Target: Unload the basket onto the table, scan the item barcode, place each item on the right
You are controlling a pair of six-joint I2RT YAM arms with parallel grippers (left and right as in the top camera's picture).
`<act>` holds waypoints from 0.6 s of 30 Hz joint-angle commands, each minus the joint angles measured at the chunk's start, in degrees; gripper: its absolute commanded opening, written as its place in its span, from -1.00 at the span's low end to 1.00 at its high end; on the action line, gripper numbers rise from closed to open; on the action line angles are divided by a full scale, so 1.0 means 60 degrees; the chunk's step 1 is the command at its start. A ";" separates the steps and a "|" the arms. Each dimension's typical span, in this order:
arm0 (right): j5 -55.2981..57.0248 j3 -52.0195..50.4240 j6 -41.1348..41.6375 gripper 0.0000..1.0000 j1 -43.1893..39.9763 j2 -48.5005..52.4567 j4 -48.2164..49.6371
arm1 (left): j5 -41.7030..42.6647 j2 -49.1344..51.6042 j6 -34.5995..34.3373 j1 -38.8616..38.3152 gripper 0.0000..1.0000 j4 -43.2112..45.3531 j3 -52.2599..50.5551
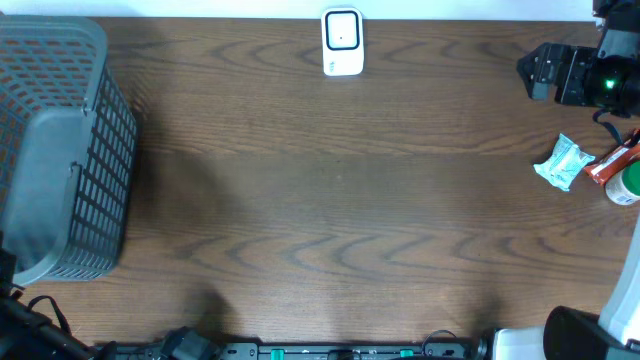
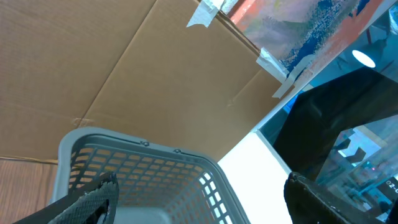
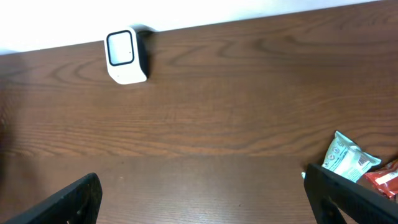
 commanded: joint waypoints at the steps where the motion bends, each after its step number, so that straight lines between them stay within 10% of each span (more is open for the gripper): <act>1: -0.0109 0.0033 -0.0135 0.99 0.0127 -0.0973 -0.0007 | -0.0492 -0.0051 0.0058 0.0040 0.70 0.0015 0.0015; 18: 0.0415 0.0033 -0.0146 0.99 0.0623 -0.6328 0.0240 | -0.0492 -0.0051 0.0058 0.0040 0.71 0.0015 0.0015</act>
